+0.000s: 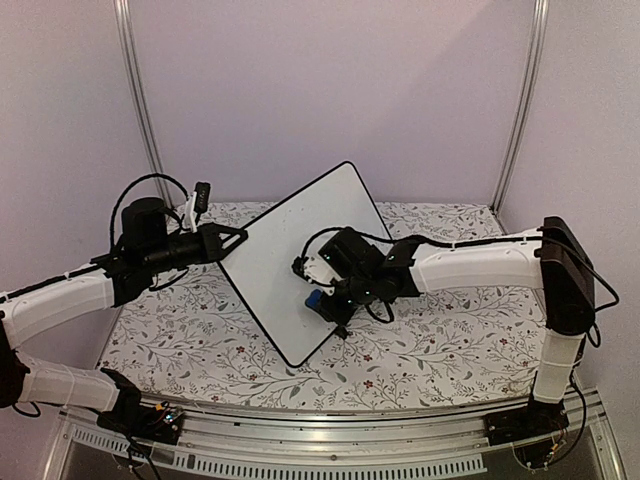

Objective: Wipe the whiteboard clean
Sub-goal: Erase the whiteboard on the whiteboard stand.

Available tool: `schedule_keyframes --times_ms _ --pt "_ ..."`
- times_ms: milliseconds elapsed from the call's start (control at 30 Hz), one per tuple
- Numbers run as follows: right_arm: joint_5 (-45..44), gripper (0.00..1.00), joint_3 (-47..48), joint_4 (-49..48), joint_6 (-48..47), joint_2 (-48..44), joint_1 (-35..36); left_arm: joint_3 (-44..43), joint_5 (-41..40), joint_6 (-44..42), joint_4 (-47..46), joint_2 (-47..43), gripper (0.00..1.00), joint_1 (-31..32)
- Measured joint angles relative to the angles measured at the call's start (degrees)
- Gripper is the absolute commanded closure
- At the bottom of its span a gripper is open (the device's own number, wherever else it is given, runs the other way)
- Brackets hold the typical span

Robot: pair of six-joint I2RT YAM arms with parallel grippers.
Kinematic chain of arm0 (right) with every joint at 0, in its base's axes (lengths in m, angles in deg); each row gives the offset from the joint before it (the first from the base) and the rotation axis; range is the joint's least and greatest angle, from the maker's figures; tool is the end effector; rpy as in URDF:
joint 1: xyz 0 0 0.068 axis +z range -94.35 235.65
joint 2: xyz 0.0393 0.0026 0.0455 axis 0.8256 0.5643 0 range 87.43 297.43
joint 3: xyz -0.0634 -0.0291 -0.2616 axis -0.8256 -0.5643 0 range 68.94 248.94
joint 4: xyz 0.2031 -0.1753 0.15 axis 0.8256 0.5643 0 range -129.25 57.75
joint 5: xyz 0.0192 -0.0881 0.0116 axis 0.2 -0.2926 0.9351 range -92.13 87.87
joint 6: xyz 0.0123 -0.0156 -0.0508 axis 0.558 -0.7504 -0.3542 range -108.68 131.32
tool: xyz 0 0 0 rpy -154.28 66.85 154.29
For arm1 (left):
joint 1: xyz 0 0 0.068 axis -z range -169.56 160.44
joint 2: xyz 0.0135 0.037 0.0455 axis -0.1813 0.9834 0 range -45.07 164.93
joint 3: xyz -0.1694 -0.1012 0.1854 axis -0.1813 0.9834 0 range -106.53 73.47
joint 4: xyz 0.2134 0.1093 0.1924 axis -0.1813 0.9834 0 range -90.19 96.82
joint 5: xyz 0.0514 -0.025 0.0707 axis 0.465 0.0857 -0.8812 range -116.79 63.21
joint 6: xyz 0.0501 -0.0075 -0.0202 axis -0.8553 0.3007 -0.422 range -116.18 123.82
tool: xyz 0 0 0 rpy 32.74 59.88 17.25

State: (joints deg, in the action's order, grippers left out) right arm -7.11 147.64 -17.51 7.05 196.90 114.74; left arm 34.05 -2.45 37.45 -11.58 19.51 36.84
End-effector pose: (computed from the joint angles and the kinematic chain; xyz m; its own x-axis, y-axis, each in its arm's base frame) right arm 0.2377 0.3909 0.1741 -0.3448 -0.7204 -0.6018 -0.8557 0.5047 -0.1139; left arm 0.2648 -0.1482 0.2541 -0.6003 -0.2654 -0.7544 0.5178 0.5899 -0.6196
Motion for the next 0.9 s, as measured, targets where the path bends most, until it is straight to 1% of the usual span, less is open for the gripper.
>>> schedule_keyframes --times_ms 167,300,433,567,700,900 --pt "0.0 1.0 6.9 0.9 -1.4 1.4 0.7 0.0 -0.2 0.0 0.0 0.0 1.0 0.0" --pt "0.0 1.0 7.3 -0.3 -1.9 1.5 1.0 0.0 -0.2 0.0 0.0 0.0 1.0 0.0" --pt "0.0 1.0 4.6 -3.7 -1.8 1.0 1.2 0.0 -0.5 0.0 0.2 0.0 1.0 0.0" --pt "-0.1 1.0 -2.3 -6.4 -1.0 -0.8 1.4 0.0 -0.4 0.0 0.1 0.0 1.0 0.0" --pt "-0.1 1.0 -7.9 -6.1 0.0 -1.4 1.6 0.0 -0.2 0.0 0.0 0.0 1.0 0.0" --pt "-0.1 1.0 -8.3 -4.9 0.6 -1.4 1.7 0.0 0.5 0.0 -0.4 0.0 1.0 0.0"
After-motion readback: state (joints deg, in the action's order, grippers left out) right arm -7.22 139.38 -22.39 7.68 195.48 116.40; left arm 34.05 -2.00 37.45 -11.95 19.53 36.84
